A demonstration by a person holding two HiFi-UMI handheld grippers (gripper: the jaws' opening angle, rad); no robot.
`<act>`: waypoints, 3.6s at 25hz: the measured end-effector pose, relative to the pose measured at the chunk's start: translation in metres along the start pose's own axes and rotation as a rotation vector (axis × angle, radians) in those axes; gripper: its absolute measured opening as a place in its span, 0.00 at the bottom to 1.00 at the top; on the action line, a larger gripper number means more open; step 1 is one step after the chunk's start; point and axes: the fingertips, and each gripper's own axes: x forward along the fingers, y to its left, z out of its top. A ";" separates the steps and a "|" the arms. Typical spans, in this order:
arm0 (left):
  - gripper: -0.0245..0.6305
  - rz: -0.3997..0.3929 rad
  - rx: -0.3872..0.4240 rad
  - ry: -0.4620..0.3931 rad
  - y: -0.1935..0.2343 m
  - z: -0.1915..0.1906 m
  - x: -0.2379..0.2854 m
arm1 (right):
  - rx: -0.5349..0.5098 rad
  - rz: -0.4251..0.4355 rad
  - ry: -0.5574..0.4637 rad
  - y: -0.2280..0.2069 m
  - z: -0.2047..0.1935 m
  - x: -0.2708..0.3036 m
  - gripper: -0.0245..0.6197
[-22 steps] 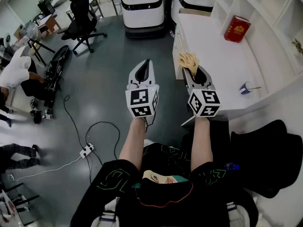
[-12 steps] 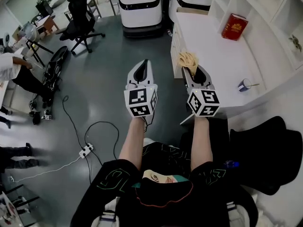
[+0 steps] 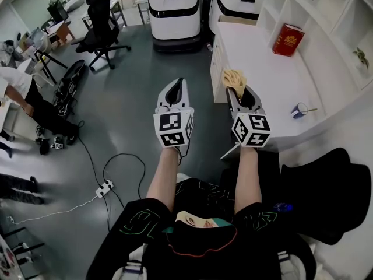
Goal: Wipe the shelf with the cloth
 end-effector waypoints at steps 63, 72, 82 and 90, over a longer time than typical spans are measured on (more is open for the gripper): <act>0.04 -0.096 -0.131 0.254 0.192 -0.137 0.526 | 0.152 -0.121 0.208 -0.208 -0.097 0.509 0.25; 0.04 -0.215 -0.013 0.215 0.125 -0.100 0.677 | 0.233 -0.249 0.076 -0.352 -0.052 0.567 0.25; 0.04 -0.237 -0.038 0.185 0.082 -0.101 0.767 | 0.175 -0.257 0.094 -0.433 -0.045 0.609 0.25; 0.04 -0.391 -0.071 0.180 0.021 -0.101 0.822 | 0.013 -0.412 0.101 -0.490 -0.025 0.591 0.25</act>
